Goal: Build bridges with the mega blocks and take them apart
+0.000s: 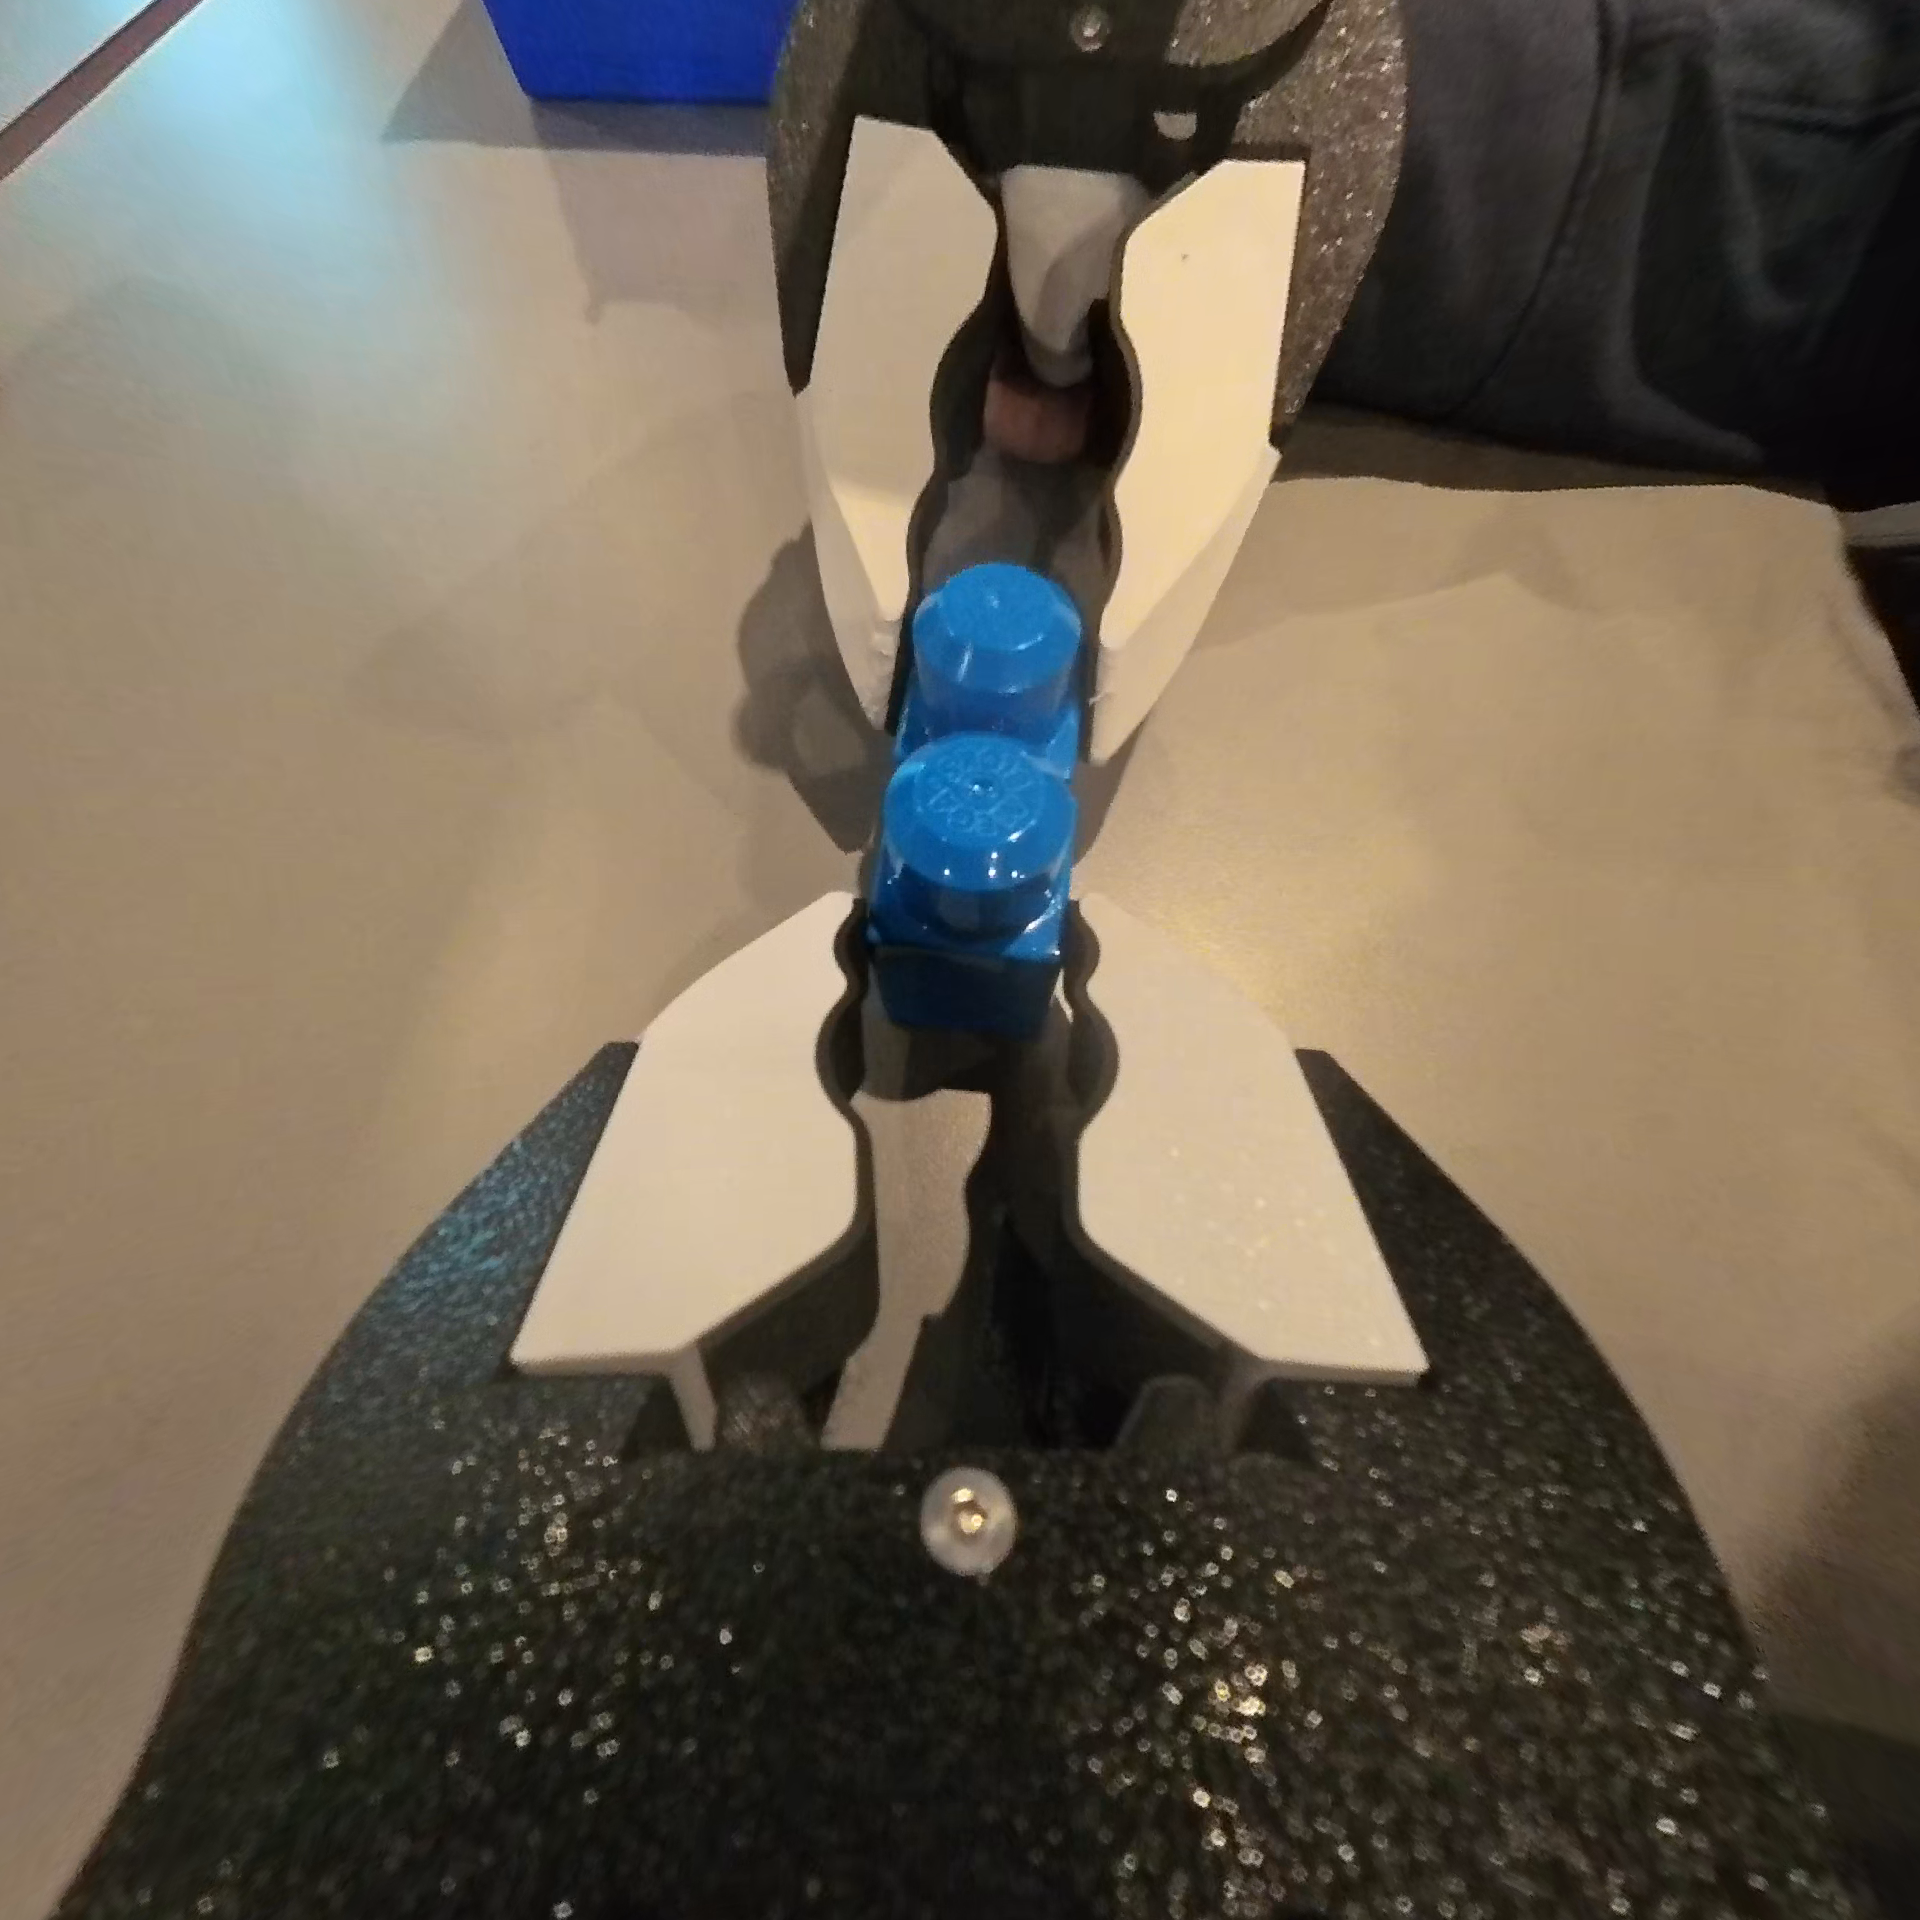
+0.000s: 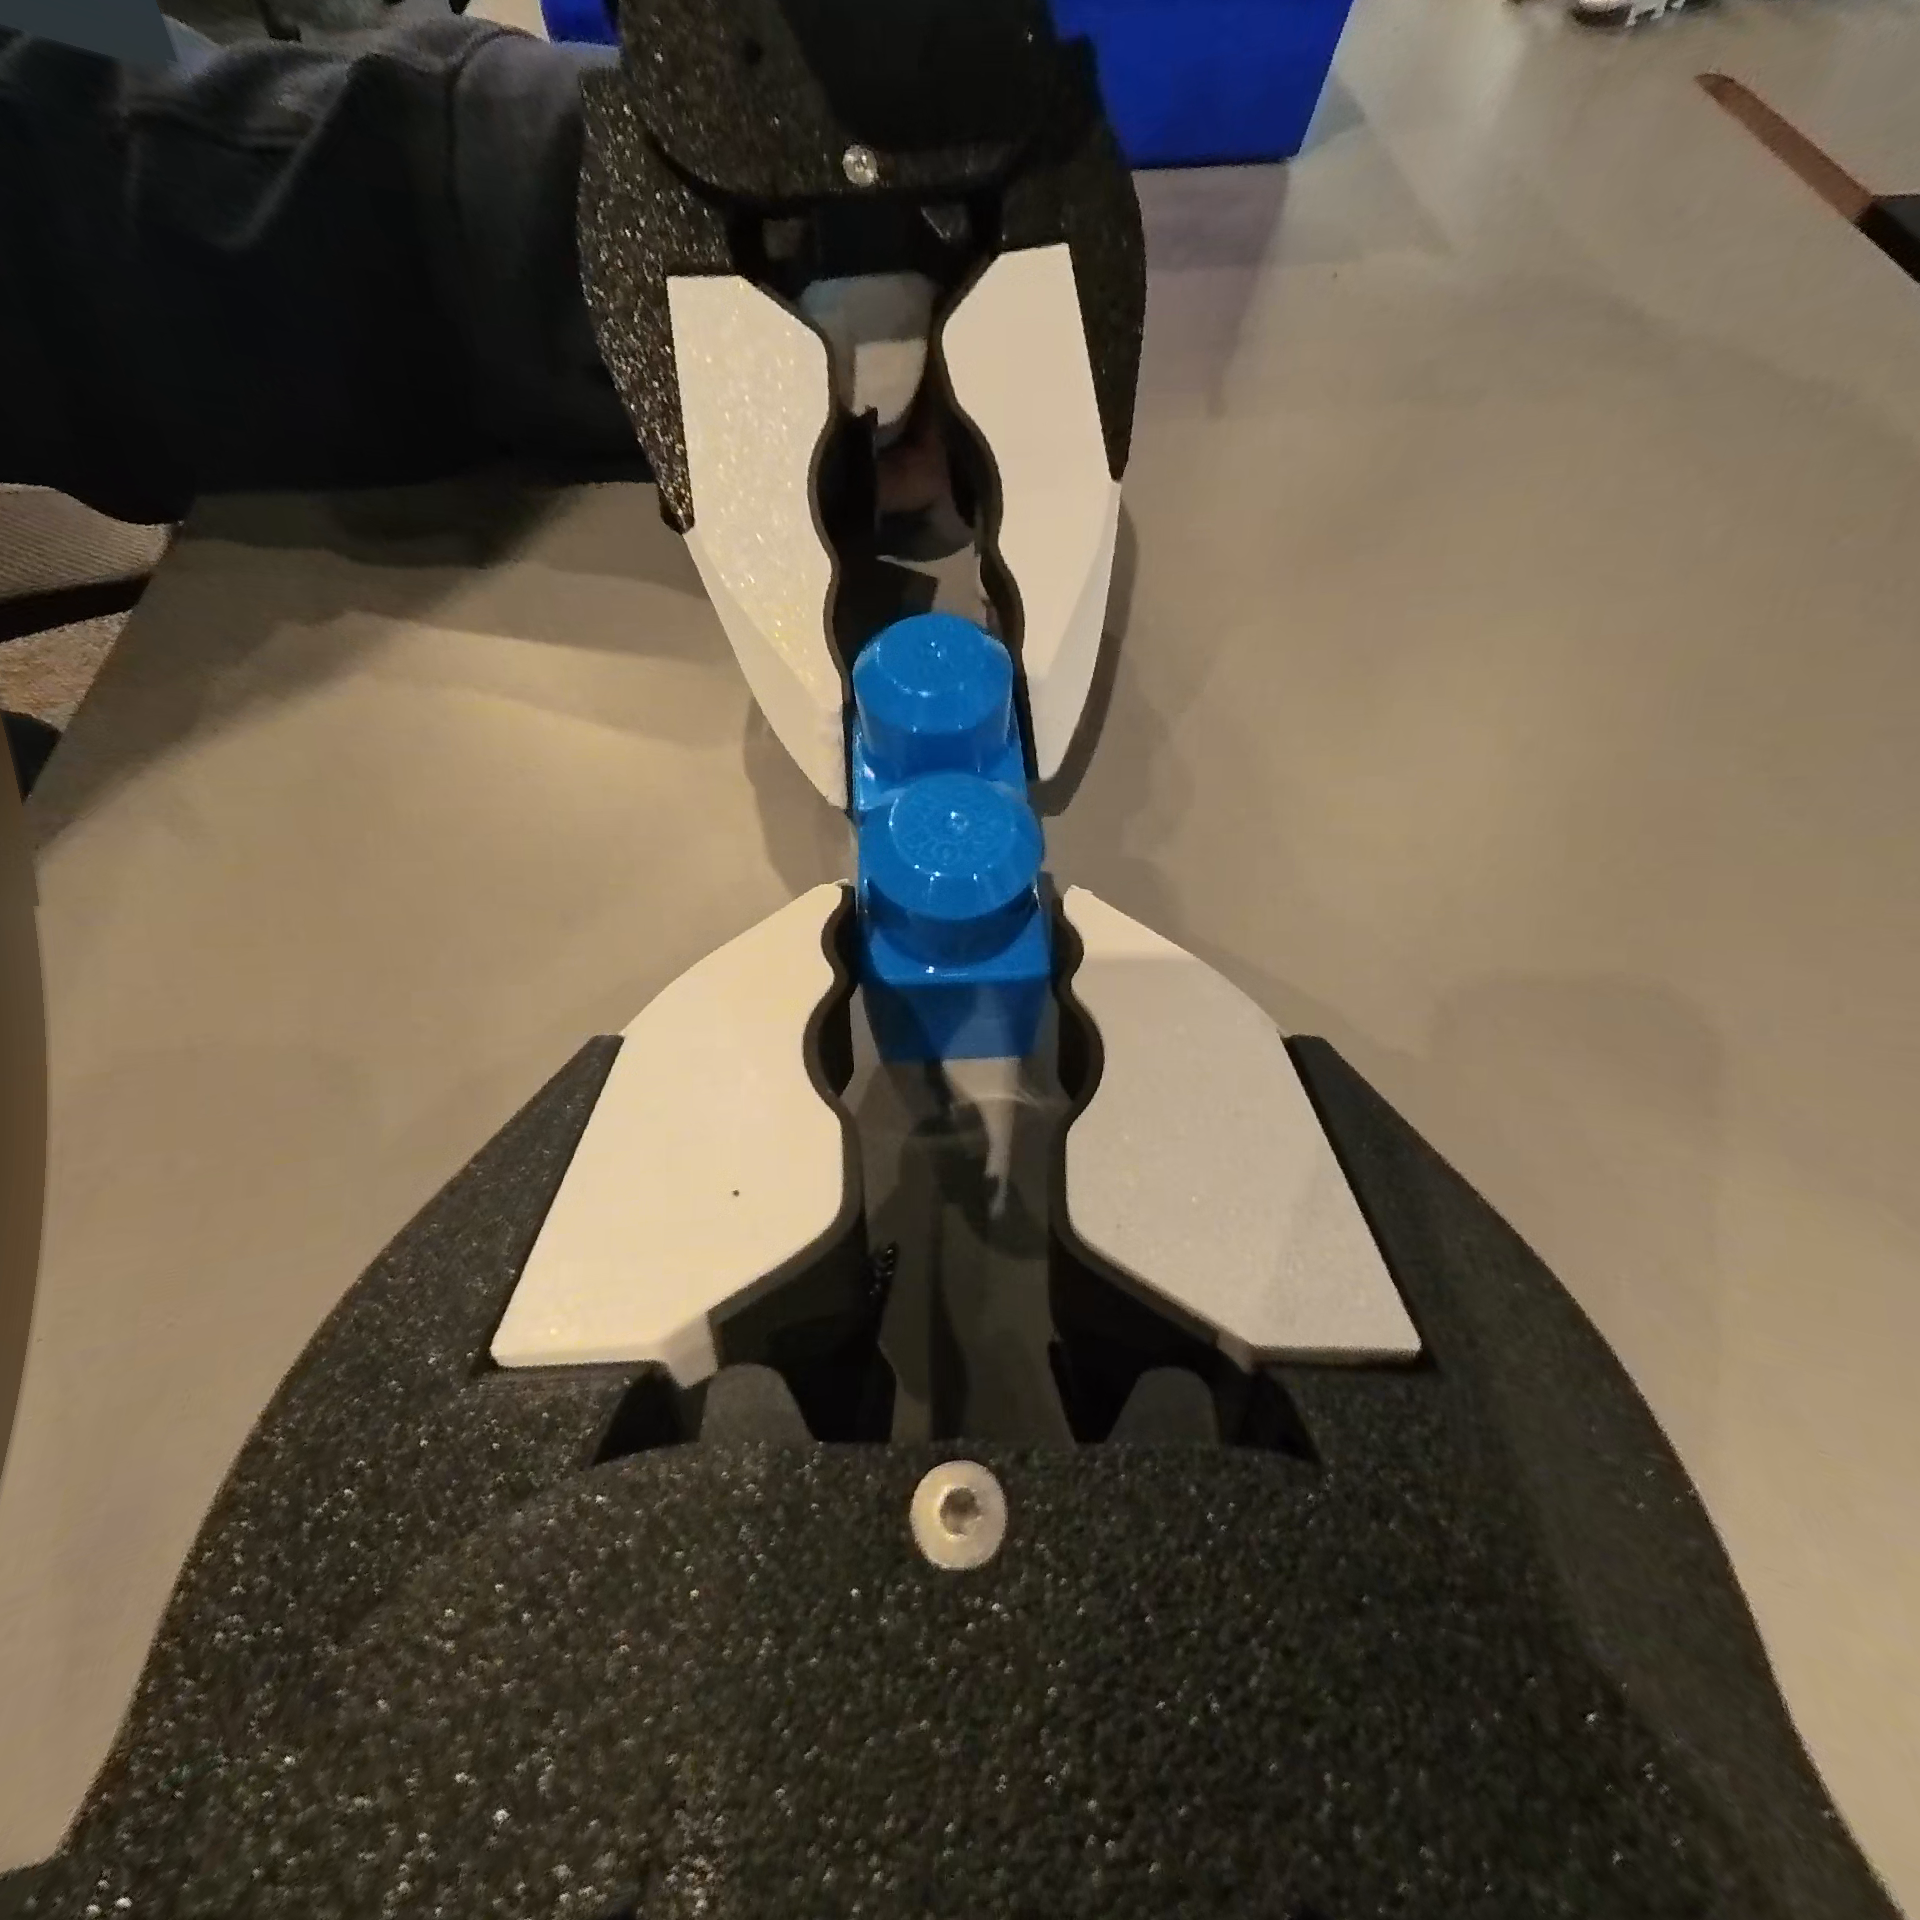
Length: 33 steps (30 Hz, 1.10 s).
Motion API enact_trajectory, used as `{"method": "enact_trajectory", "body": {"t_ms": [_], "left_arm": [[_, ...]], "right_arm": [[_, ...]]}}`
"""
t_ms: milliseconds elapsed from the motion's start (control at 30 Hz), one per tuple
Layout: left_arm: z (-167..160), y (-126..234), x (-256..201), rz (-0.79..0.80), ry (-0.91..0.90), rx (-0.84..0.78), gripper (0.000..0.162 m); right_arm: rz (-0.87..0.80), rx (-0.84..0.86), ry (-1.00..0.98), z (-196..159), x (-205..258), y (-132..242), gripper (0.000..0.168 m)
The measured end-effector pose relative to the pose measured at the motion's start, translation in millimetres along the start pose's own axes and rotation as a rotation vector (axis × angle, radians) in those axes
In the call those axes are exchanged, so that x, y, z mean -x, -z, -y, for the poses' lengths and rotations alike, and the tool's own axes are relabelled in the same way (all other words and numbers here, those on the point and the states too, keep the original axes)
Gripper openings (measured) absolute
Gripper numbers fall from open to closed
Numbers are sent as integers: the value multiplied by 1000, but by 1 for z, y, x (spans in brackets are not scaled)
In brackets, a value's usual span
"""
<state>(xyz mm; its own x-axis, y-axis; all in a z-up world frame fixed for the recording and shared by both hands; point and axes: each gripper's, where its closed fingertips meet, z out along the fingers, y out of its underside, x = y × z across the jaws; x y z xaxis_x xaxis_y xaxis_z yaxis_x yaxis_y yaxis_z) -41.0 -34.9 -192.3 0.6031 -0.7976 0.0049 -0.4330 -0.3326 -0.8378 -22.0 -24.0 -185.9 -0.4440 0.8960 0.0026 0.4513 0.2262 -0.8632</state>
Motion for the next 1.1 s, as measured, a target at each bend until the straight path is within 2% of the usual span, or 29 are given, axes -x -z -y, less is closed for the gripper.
{"method": "enact_trajectory", "body": {"t_ms": [800, 1100], "left_arm": [[-1, -1, -3, -19, 8, 12, 35], [-2, -2, -4, -22, 1, 19, 35]], "right_arm": [[4, 47, 17, -4, 3, -6, 36], [11, 15, 8, -1, 4, -2, 43]]}}
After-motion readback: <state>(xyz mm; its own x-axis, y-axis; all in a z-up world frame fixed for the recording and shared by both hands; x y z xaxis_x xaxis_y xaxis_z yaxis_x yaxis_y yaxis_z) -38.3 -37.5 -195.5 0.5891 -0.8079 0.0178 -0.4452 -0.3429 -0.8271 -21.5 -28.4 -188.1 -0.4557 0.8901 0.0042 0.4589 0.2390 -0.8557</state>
